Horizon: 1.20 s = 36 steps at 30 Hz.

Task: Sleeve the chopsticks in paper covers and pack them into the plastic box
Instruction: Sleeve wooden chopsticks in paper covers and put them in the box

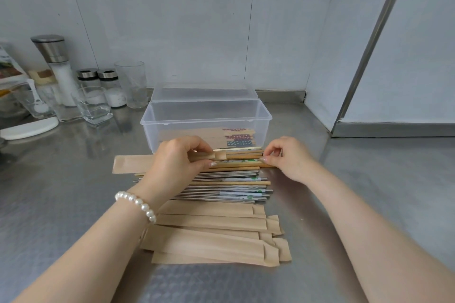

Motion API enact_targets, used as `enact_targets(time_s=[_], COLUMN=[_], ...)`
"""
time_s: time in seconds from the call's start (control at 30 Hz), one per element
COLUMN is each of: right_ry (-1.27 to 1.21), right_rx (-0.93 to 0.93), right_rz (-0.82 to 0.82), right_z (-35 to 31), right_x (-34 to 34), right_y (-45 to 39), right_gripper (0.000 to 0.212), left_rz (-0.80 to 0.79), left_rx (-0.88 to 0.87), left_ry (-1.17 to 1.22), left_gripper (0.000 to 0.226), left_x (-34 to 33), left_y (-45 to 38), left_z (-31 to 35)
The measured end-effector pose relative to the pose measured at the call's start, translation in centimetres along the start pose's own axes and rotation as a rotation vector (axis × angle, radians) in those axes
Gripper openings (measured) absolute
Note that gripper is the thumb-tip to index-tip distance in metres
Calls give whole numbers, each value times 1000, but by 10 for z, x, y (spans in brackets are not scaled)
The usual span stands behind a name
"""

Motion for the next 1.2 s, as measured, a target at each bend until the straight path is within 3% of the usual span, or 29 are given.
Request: enact_targets(time_s=[0.1,0.37,0.57,0.7,0.97,1.2], right_ry=[-28,-24,61,-91,-659,-1231], right_rx=[-34,-6,5,-11,-85,-215], right_rz=[-100,-357,-437,-375,49,263], right_z=[3,-3,-6,-8,10,34], right_x=[-5,-12,-15,-9,33,48], right_y=[3,14,18,21,12,11], right_gripper=[22,17,19,19,20,13], left_rz=[-7,-25,-57,-60,-73,-79], left_rx=[-6,-6,6,3,-5,-8], left_ry=[-9,3,-3,-1,-12,-28], left_gripper=[17,18,18,18,17,17], left_x=[0,-2,-7,-7,-8,-9], left_y=[1,1,2,3,2,1], left_z=[1,0,0,0,1,-1])
Point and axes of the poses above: each hand's wrist, its own y-axis away from the middle knuckle, its own x-axis out of the back of the hand, z = x × y, the point moved 8 cm from there along -y, towards the middle knuckle, and after that the axes turned 9 degrees about y, right-handed, at the moved point
